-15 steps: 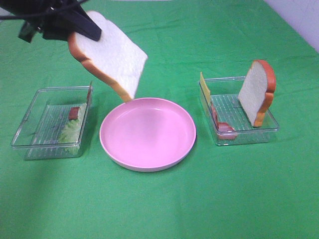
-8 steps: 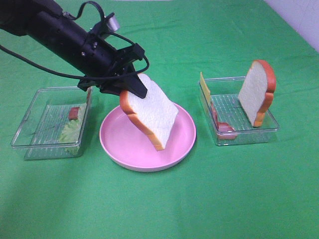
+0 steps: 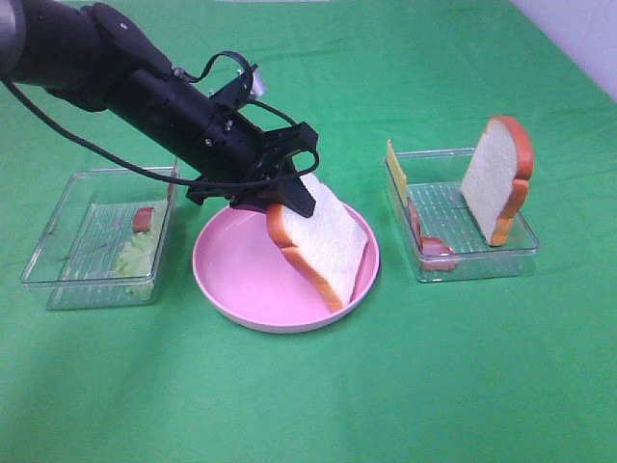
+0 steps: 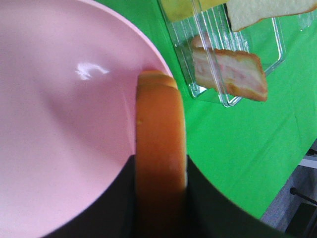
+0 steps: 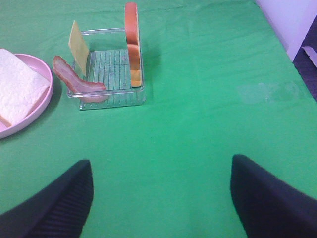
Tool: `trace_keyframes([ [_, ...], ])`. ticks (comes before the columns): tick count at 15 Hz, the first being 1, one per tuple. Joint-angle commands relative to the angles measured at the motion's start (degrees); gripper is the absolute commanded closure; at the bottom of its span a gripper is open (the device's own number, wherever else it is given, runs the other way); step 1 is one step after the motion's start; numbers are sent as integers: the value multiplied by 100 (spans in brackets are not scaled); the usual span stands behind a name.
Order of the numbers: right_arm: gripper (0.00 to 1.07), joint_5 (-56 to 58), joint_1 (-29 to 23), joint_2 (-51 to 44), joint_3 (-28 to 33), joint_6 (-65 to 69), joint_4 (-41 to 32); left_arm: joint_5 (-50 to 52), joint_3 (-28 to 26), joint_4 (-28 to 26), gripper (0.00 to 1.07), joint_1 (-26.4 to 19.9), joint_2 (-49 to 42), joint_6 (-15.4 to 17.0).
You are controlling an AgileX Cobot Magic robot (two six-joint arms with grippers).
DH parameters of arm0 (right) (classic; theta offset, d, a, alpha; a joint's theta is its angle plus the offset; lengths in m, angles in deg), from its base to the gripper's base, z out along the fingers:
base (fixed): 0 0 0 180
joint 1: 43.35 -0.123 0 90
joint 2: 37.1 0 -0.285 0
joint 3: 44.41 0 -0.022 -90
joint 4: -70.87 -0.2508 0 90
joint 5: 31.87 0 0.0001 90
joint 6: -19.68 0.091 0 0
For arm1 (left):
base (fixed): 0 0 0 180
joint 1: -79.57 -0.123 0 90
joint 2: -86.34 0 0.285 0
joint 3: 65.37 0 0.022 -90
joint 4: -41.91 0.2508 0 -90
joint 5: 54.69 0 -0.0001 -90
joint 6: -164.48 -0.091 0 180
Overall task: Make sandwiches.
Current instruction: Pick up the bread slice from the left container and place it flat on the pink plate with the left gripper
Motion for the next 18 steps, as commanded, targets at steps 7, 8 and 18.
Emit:
trace_keyframes([
  [7,34,-46,23,-86,11,-69,0,40,11,0,45,46,109,80],
  [8,34,-46,23,-86,11,-69,0,17,-34,109,33,46,109,86],
  [18,34,-46,23,-86,11,-69,0,-1564,-1776,3168,22,46,109,2492],
])
